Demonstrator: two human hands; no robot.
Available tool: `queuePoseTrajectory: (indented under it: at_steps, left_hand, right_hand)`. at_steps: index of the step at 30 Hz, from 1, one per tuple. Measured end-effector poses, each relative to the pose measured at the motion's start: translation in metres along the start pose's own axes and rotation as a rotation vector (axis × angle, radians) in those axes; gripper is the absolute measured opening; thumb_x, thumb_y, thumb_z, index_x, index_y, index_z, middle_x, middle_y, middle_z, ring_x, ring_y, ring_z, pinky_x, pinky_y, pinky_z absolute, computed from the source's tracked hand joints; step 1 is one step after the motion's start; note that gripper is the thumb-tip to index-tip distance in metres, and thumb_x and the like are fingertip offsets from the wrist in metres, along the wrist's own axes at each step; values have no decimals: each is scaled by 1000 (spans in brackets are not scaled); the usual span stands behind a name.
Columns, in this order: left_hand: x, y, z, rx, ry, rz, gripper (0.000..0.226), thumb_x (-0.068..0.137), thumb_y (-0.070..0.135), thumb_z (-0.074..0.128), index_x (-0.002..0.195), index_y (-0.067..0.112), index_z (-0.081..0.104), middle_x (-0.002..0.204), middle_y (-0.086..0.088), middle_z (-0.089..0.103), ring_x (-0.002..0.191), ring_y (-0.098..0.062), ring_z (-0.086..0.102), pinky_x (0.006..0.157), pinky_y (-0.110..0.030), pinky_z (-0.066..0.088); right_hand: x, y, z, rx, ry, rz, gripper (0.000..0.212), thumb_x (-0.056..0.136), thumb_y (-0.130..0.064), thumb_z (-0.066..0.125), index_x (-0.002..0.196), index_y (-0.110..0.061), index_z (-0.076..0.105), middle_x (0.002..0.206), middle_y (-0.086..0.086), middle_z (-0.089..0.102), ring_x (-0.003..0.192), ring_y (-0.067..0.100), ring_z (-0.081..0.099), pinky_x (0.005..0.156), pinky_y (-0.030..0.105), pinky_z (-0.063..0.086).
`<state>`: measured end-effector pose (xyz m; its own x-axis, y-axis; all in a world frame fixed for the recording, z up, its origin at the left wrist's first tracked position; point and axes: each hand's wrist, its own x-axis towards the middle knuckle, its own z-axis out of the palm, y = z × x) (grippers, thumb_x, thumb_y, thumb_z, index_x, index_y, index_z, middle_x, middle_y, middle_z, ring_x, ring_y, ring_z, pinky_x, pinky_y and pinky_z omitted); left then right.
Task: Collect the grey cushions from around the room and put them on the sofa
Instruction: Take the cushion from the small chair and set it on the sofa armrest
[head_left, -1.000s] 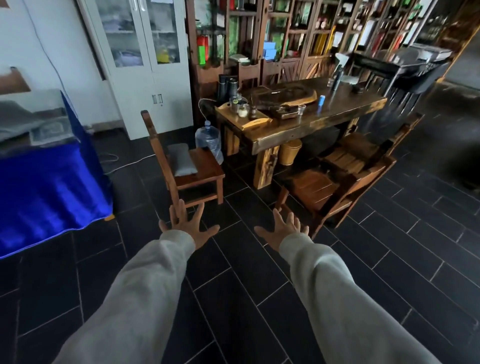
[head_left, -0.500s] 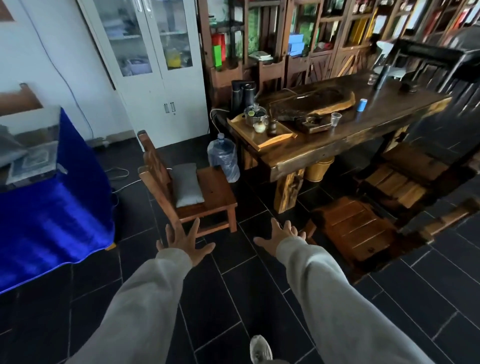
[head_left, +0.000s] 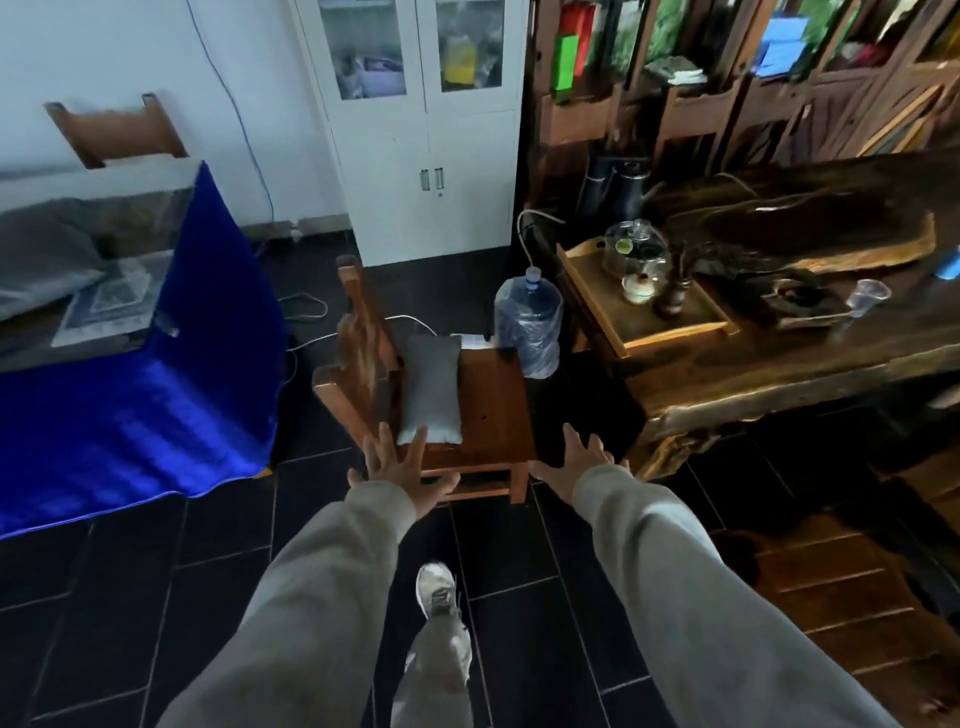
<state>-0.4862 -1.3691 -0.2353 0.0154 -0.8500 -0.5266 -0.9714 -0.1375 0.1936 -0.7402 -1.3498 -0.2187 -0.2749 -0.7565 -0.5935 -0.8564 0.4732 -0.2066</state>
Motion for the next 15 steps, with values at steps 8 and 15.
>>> queuePoseTrajectory:
  at_steps: [8,15]
  left_hand:
    - [183,20,-35,-90,-106,-52,98,84,84,40,154,51,-19,167,-3,-27,155,-31,-19,122,-59,13]
    - [316,15,-22,-286,-167,-180,96,88,75,51,159,46,-8,170,-7,-14,157,-33,-9,122,-56,16]
  right_hand:
    - [170,-76,-30,-49,-77,28,99,89,-76,50,164,-35,0,172,13,8,154,39,22,125,57,12]
    - [321,-128,-31,-63,-178,-18,100,89,-77,48,163,-39,-6,173,12,2,155,39,20,124,56,17]
